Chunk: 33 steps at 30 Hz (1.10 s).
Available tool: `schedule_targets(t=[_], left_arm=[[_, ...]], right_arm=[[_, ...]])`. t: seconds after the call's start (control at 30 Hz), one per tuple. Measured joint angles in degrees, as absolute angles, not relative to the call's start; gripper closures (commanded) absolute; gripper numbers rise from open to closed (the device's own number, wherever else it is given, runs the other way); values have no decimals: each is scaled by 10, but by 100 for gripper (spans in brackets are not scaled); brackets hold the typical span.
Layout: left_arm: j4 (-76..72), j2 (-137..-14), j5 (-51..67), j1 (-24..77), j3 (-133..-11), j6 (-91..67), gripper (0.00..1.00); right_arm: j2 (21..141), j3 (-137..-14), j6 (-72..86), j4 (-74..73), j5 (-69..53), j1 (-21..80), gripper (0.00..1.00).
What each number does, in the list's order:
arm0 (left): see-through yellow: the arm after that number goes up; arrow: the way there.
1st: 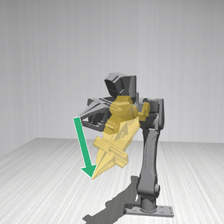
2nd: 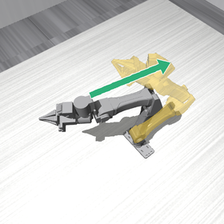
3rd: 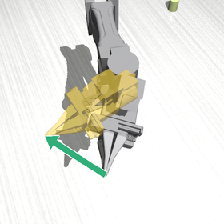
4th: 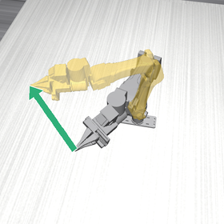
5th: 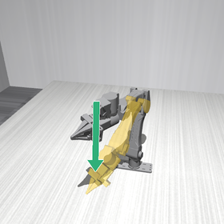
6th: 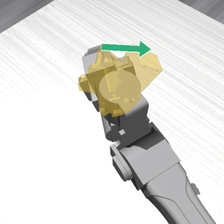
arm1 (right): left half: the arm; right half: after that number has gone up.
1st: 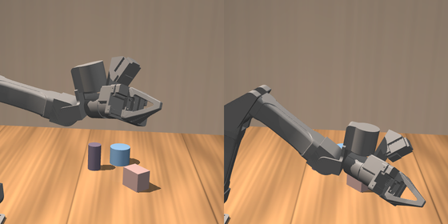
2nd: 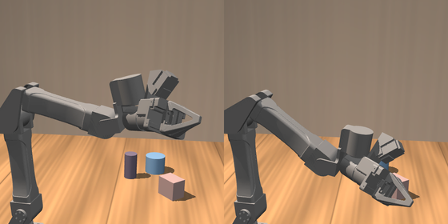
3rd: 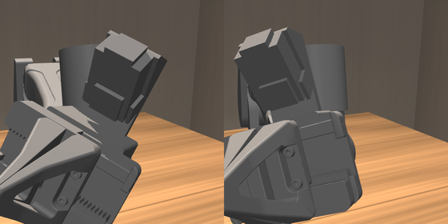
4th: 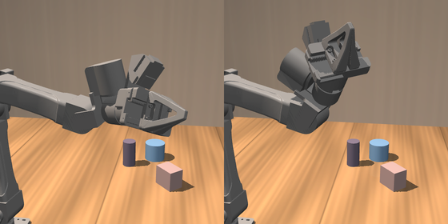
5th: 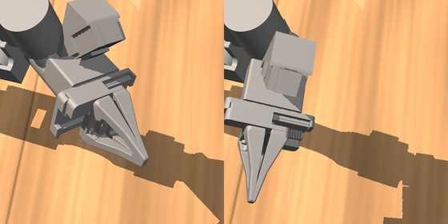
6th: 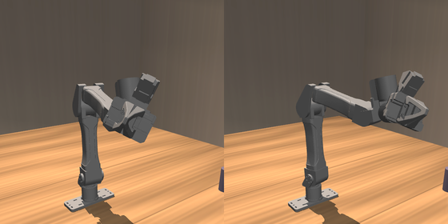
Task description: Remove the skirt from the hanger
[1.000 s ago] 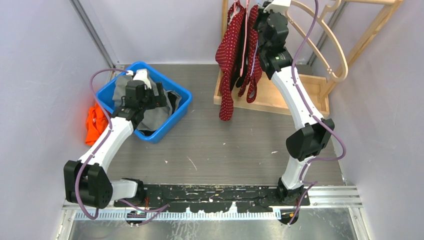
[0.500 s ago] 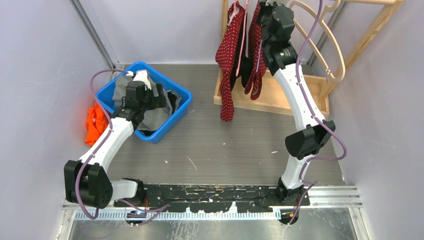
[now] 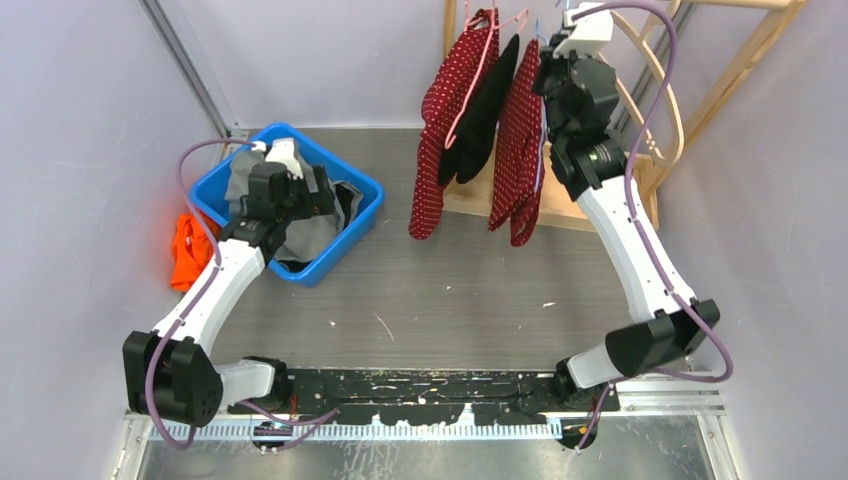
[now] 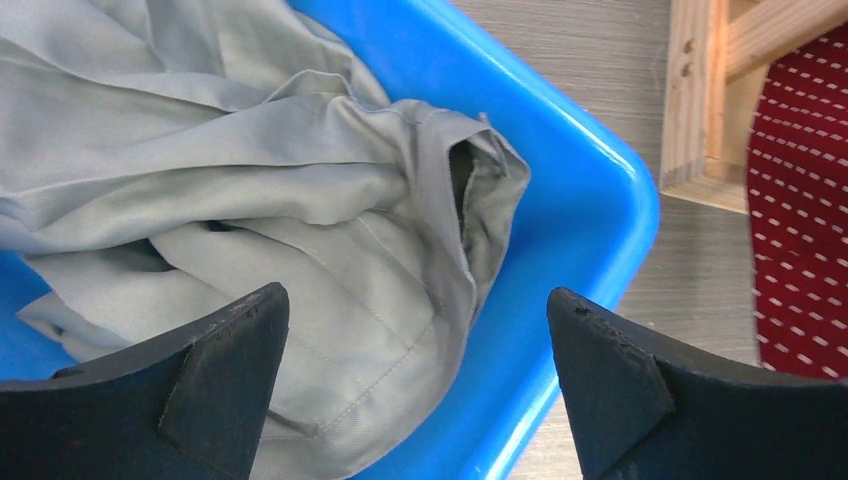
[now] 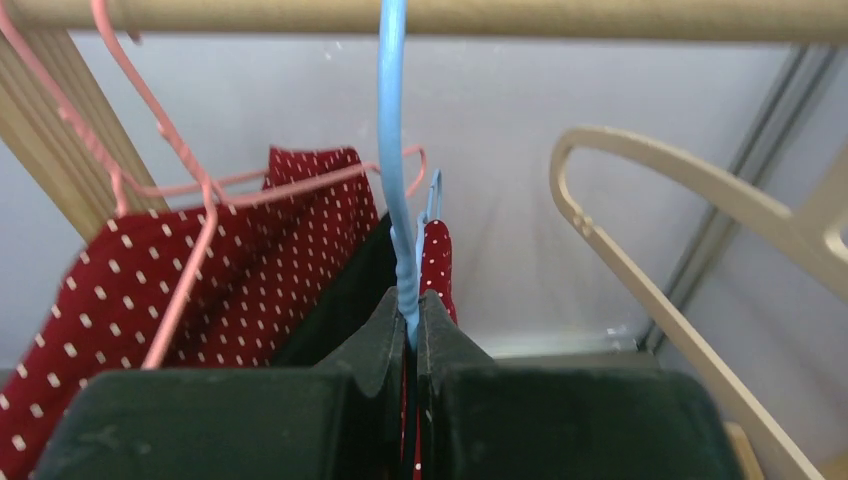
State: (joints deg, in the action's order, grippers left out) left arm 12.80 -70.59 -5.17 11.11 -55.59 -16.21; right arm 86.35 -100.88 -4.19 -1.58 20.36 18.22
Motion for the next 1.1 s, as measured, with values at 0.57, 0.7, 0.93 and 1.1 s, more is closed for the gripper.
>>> schedule_targets(t=[0.57,0.7,0.93,1.1], left_arm=[[83,-645,108,267,-587,-198,1],[4,-642,171,275,-588,-229,1],[-119,-678,237,275,-640,-269,1],[-174,-710,263,275,-697,-296,0]], right_arm=[[610,-941,39,-188,117,201,99],[591,-984,70,-202,50,201,99],[604,-1001,130,-207,-62,201,99],[649,-1013,166,-215,-132,201,99]])
